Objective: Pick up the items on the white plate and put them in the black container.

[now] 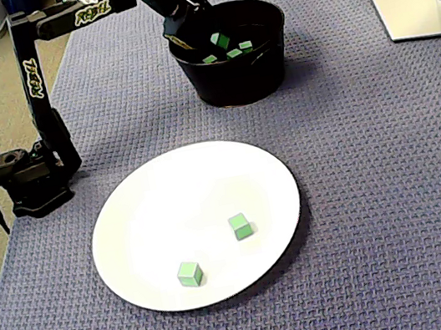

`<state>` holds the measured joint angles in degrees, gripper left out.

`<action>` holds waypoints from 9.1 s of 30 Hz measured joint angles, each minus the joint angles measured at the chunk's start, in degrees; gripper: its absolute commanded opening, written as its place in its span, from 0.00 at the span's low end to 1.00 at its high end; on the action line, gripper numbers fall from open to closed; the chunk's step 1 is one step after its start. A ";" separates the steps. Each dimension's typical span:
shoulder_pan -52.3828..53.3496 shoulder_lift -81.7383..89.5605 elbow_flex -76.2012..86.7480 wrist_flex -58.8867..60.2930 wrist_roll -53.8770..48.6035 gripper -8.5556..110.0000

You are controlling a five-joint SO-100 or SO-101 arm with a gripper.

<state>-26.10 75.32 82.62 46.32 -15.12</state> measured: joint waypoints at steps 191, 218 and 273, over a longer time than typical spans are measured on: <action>39.46 3.43 -59.24 54.58 -14.85 0.30; 64.07 -39.55 -71.19 55.46 -44.12 0.31; 59.77 -59.06 -83.41 49.48 -28.56 0.13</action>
<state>33.66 16.26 -0.79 95.80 -43.68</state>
